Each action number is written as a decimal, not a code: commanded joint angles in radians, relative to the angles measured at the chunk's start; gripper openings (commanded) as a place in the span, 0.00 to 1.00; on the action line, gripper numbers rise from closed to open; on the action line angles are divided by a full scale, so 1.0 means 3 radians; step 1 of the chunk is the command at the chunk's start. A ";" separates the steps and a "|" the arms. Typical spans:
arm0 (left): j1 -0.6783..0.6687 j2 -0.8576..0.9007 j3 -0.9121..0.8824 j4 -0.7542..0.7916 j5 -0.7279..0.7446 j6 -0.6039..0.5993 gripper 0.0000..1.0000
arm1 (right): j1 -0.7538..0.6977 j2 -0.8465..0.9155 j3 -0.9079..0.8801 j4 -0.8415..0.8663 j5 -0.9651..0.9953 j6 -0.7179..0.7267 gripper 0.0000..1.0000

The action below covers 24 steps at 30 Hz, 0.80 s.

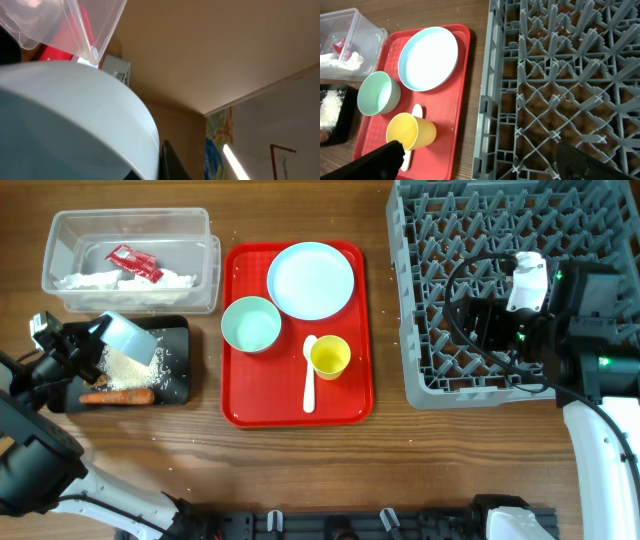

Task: Sort waste into correct bins and load items into the dishwasher rack
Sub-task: 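Tip the blue bowl over the black tray to pour out rice, then set the blue bowl back on the red tray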

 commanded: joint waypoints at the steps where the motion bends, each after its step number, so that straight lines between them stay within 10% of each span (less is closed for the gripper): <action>1: -0.0004 -0.0141 -0.0014 -0.0355 0.0053 0.0697 0.04 | 0.0010 0.0029 0.0045 0.0008 -0.0065 -0.0009 1.00; 10: -0.0146 -0.0983 0.0003 -0.0637 -0.0033 0.1052 0.04 | 0.0010 0.0029 0.0045 0.0017 -0.0066 -0.0006 1.00; 16: -0.0216 -0.1447 0.0205 -0.0629 0.0108 0.0599 0.04 | 0.0010 0.0029 0.0045 -0.0003 -0.0065 -0.0006 1.00; 20: -0.0214 -0.1456 0.0477 -0.0210 0.0111 -0.0229 0.04 | 0.0010 0.0029 0.0045 -0.0003 -0.0066 -0.0006 1.00; 24: -0.0216 -0.1456 0.0645 0.1381 0.0051 -0.2207 0.04 | 0.0010 0.0029 0.0045 -0.0008 -0.0079 -0.0005 1.00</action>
